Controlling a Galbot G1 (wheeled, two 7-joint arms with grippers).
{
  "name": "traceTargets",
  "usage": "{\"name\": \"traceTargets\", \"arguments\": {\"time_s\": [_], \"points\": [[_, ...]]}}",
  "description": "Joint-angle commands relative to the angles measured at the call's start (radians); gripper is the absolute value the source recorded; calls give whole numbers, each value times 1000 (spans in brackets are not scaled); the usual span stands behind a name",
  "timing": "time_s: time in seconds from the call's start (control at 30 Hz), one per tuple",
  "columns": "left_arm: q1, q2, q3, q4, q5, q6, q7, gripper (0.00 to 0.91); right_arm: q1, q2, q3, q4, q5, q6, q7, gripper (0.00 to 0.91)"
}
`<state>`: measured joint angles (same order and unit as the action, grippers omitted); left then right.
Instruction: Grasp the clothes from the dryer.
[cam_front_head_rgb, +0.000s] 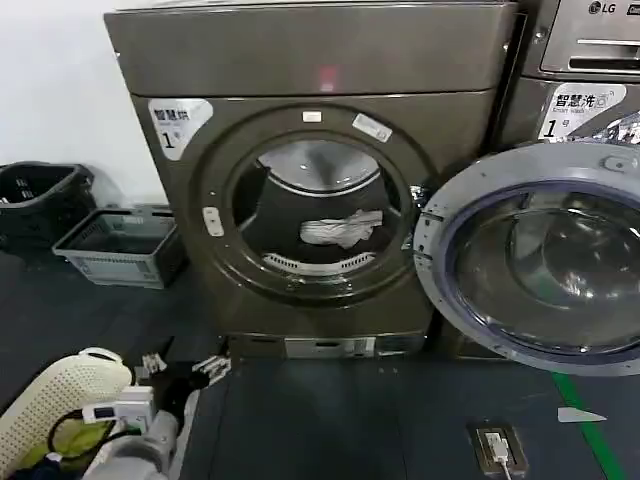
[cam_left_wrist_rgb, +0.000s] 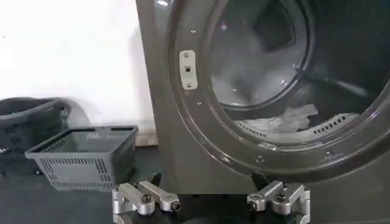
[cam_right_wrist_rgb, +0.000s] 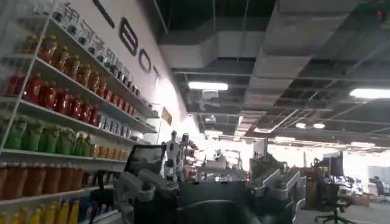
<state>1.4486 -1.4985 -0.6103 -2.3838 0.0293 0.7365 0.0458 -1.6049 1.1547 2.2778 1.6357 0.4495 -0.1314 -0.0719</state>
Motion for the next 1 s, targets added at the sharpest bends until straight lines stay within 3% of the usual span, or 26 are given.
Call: {"name": "traceTargets", "arguments": {"time_s": [0.03, 1.0], "points": [[0, -3, 1, 6, -1, 49, 0, 907, 1, 0, -3, -1, -1, 6, 9, 907], [-4, -5, 4, 14, 1, 49, 3, 907, 10, 9, -5, -15, -4, 6, 15, 907]]}}
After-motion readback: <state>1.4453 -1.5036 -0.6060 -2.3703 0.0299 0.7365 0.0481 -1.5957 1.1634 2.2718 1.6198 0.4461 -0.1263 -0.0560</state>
